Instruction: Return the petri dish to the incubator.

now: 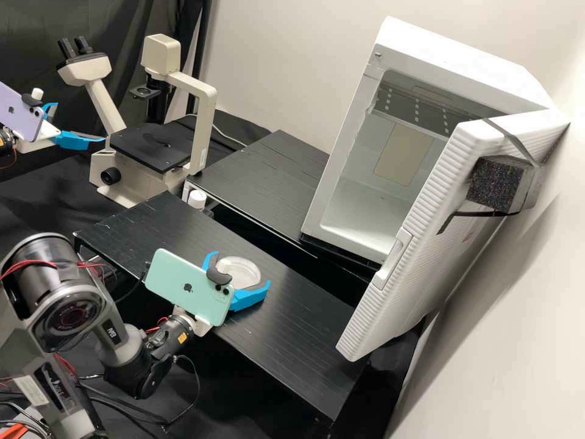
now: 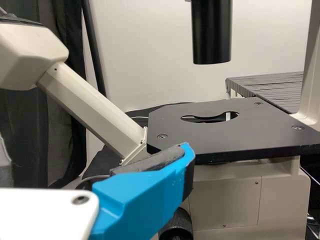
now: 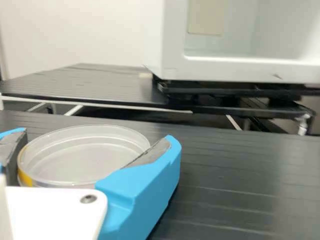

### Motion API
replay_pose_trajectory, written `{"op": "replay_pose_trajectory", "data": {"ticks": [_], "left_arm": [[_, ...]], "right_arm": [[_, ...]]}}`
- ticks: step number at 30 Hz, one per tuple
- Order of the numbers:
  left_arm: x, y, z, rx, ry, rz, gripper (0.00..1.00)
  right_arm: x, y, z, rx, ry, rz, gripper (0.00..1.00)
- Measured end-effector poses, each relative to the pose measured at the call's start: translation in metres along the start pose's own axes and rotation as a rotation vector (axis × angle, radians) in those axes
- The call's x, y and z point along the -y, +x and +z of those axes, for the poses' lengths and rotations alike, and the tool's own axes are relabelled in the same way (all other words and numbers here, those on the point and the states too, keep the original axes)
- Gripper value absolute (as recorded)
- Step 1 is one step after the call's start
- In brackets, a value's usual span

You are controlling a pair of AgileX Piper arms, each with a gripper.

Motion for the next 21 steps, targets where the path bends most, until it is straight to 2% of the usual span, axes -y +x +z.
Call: {"op": "replay_pose_trajectory", "data": {"ticks": [3, 9, 16, 21], "left_arm": [[0.0, 0.0, 0.0, 0.0, 0.0, 0.0, 1.0], [0.0, 0.0, 0.0, 0.0, 0.0, 0.0, 1.0], [0.0, 0.0, 0.0, 0.0, 0.0, 0.0, 1.0], [0.0, 0.0, 0.0, 0.0, 0.0, 0.0, 1.0]], "right_arm": [[-0.013, 0.005, 0.005, 0.03, 0.015, 0.05, 0.0], [-0.054, 0.034, 0.011, 0.034, 0.005, 0.198, 0.0], [-0.112, 0.094, 0.019, -0.011, -0.013, 0.369, 0.0], [-0.151, 0.139, 0.026, 0.01, -0.017, 0.434, 0.0]]}}
